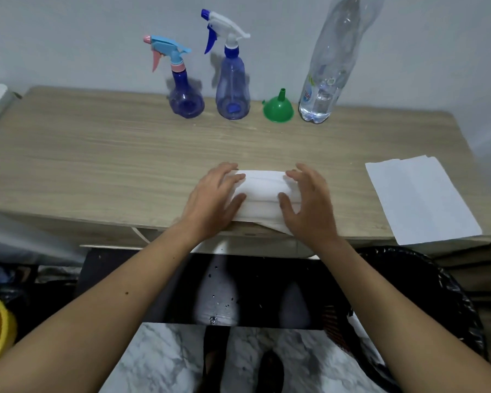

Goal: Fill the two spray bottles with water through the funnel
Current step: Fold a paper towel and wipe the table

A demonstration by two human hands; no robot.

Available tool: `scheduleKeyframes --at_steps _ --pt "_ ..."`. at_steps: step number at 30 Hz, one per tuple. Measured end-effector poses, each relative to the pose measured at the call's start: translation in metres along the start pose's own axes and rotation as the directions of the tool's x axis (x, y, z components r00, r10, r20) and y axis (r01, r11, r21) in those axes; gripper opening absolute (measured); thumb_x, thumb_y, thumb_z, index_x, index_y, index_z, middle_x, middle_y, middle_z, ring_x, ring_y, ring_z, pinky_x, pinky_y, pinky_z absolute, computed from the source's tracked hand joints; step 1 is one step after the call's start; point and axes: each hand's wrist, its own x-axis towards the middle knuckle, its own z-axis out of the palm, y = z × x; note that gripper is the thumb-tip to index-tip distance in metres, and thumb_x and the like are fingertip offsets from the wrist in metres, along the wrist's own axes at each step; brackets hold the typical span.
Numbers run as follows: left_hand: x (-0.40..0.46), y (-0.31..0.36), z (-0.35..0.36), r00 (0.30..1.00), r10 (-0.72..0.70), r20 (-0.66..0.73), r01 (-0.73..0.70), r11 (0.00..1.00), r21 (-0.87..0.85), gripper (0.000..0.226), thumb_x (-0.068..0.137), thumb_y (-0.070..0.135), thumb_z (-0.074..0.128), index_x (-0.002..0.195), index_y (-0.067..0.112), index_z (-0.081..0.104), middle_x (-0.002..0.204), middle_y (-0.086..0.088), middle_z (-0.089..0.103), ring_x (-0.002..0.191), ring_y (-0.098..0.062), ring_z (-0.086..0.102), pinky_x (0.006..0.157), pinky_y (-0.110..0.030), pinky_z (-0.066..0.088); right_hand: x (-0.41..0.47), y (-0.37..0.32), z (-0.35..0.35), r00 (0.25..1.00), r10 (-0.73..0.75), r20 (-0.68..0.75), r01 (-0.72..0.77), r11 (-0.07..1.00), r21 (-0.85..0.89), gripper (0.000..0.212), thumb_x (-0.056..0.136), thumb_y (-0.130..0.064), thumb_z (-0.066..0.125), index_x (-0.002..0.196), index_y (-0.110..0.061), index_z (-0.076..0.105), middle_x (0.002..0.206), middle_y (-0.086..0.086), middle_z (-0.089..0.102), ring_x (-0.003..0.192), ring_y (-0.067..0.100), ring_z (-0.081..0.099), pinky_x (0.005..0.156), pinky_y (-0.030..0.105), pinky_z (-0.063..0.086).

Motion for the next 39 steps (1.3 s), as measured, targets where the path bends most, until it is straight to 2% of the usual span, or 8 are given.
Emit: scheduleKeyframes --at_steps 3,6,10,17,23,28,36,39 --pt "-0.003 0.010 0.009 0.974 0.030 0.223 -0.038 0.999 0.034 0.068 0.105 0.046 0.040 0.155 0.000 0.043 0.168 -0.022 0.034 0.158 -0.039 0.027 0.129 -0.051 0.023 -0.005 -0.002 0.008 0.954 -0.119 0.277 0.161 0.978 -0.134 0.067 0.103 -0.041 0.051 0.158 -0.005 0.038 0.170 0.017 0.030 0.159 0.035 0.025 0.128 0.050 0.026" --pt "-0.008 0.010 0.016 0.952 0.009 0.306 -0.054 0.989 0.139 0.077 0.107 0.051 0.025 0.163 -0.002 0.026 0.174 -0.020 0.021 0.163 -0.033 0.015 0.132 -0.049 0.014 -0.012 0.001 0.017 0.894 -0.030 0.448 0.182 0.937 -0.299 0.078 0.105 -0.054 0.025 0.167 -0.007 0.017 0.176 0.014 0.012 0.164 0.030 0.008 0.131 0.050 0.017" --pt "-0.012 0.006 0.014 0.949 0.001 0.314 -0.063 0.981 0.185 0.078 0.107 0.052 0.024 0.163 -0.001 0.027 0.173 -0.018 0.023 0.162 -0.033 0.019 0.132 -0.047 0.015 -0.016 -0.002 0.022 0.877 -0.020 0.480 0.219 0.906 -0.362 0.078 0.105 -0.055 0.018 0.167 -0.007 0.020 0.176 0.015 0.012 0.164 0.031 0.008 0.132 0.050 0.014" --pt "-0.041 -0.025 -0.004 0.956 -0.076 0.285 0.013 0.976 0.217 0.079 0.106 0.053 0.023 0.164 -0.001 0.026 0.173 -0.018 0.022 0.162 -0.032 0.019 0.133 -0.047 0.014 -0.007 -0.039 0.050 0.839 -0.100 0.534 0.304 0.901 -0.309 0.078 0.105 -0.053 0.016 0.166 -0.004 0.020 0.175 0.018 0.011 0.164 0.034 0.008 0.132 0.054 0.013" --pt "-0.065 -0.073 -0.035 0.943 -0.168 0.289 0.087 0.958 0.273 0.084 0.102 0.057 0.007 0.168 0.005 0.007 0.178 -0.010 0.004 0.165 -0.023 -0.001 0.134 -0.040 -0.001 0.009 -0.084 0.095 0.819 -0.148 0.554 0.345 0.899 -0.271 0.077 0.105 -0.051 0.024 0.163 0.000 0.029 0.172 0.023 0.021 0.161 0.040 0.018 0.129 0.056 0.018" --pt "-0.071 -0.105 -0.054 0.943 -0.171 0.287 0.095 0.961 0.260 0.083 0.102 0.056 0.007 0.169 0.007 0.007 0.178 -0.008 0.004 0.165 -0.022 0.000 0.134 -0.039 -0.001 0.022 -0.107 0.123 0.811 -0.174 0.558 0.369 0.892 -0.259 0.077 0.103 -0.050 0.030 0.159 0.002 0.036 0.169 0.027 0.027 0.158 0.044 0.025 0.127 0.058 0.021" --pt "-0.063 -0.146 -0.078 0.937 -0.188 0.293 0.120 0.964 0.236 0.083 0.103 0.057 0.007 0.169 0.008 0.006 0.178 -0.008 0.003 0.165 -0.021 -0.003 0.133 -0.038 -0.003 0.053 -0.133 0.151 0.778 -0.185 0.601 0.357 0.917 -0.179 0.083 0.101 -0.055 0.013 0.167 -0.005 0.015 0.176 0.018 0.004 0.164 0.034 0.000 0.133 0.051 0.002" --pt "-0.055 -0.163 -0.083 0.931 -0.208 0.298 0.138 0.961 0.240 0.084 0.102 0.058 0.005 0.169 0.008 0.004 0.178 -0.007 0.000 0.165 -0.020 -0.005 0.133 -0.036 -0.005 0.066 -0.141 0.161 0.785 -0.178 0.593 0.342 0.924 -0.175 0.084 0.100 -0.056 0.011 0.167 -0.006 0.014 0.176 0.016 0.003 0.164 0.032 -0.002 0.133 0.049 0.001"
